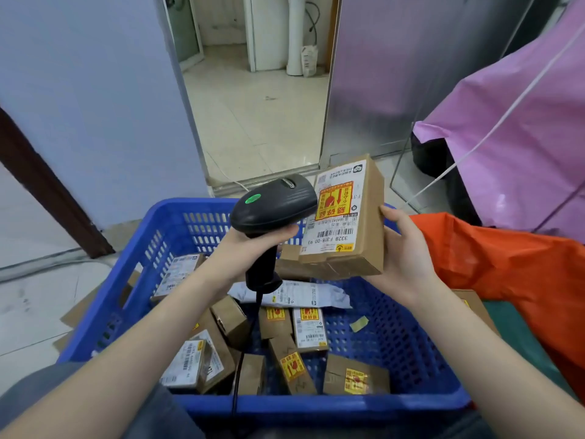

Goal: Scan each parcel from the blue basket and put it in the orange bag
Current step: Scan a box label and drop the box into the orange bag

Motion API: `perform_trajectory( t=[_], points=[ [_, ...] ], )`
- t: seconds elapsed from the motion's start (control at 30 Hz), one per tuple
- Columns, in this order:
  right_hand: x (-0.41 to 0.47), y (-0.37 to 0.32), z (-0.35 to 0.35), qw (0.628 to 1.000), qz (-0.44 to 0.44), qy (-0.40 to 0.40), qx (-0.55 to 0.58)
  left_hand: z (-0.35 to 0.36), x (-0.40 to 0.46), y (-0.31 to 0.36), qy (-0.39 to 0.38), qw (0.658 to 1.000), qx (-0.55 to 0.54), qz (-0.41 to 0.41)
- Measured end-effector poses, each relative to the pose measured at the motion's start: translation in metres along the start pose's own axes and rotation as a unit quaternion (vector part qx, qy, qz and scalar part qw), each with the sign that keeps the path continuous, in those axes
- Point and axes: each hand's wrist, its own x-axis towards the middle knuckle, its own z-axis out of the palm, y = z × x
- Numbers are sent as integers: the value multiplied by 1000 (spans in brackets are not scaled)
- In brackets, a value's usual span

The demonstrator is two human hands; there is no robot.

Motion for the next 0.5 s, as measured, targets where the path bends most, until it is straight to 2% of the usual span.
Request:
perform_trajectory(
  t=[0.17,0.5],
  points=[
    [12,8,5,999,34,-3,-40,-1,1,0,-40,999,-32,11],
    [24,14,4,991,21,-38,-127,-9,3,0,-53,997,-61,13]
  ],
)
